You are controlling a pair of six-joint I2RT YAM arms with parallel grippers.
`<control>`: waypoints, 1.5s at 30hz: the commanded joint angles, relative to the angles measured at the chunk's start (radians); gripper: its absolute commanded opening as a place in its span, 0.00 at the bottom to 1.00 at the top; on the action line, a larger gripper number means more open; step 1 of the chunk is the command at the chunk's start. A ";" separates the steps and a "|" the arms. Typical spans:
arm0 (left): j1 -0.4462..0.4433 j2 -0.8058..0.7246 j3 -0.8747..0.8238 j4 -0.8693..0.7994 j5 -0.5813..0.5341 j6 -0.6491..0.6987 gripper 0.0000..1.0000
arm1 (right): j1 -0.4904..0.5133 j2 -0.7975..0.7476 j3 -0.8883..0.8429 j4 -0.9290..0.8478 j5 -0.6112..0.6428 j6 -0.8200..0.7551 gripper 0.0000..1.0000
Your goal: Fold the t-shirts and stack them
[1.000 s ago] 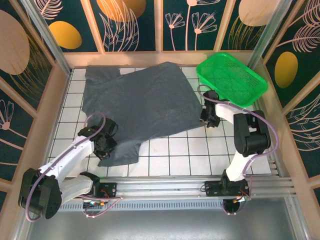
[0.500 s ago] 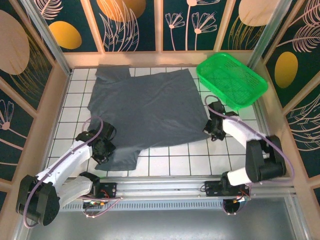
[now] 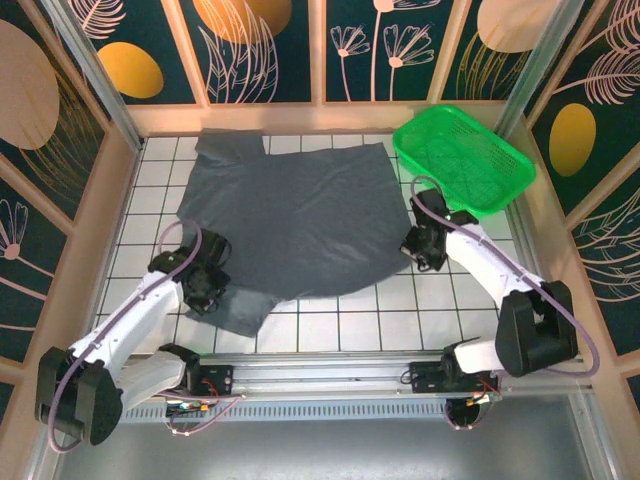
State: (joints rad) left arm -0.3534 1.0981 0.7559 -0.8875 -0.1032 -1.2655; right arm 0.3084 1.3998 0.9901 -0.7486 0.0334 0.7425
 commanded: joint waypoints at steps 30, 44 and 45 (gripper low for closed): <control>0.245 0.543 0.452 0.227 -0.142 0.385 0.00 | -0.077 0.605 0.611 0.071 -0.012 -0.063 0.00; 0.249 0.667 0.521 0.259 -0.151 0.437 0.00 | -0.078 0.658 0.687 0.029 0.076 -0.045 0.00; 0.249 0.675 0.526 0.261 -0.153 0.441 0.00 | -0.078 0.659 0.688 0.029 0.082 -0.044 0.00</control>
State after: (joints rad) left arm -0.1158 1.7435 1.2472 -0.6395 -0.2230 -0.8536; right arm 0.2390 2.0476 1.6405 -0.6785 0.0570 0.6903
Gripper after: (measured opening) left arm 0.053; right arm 0.052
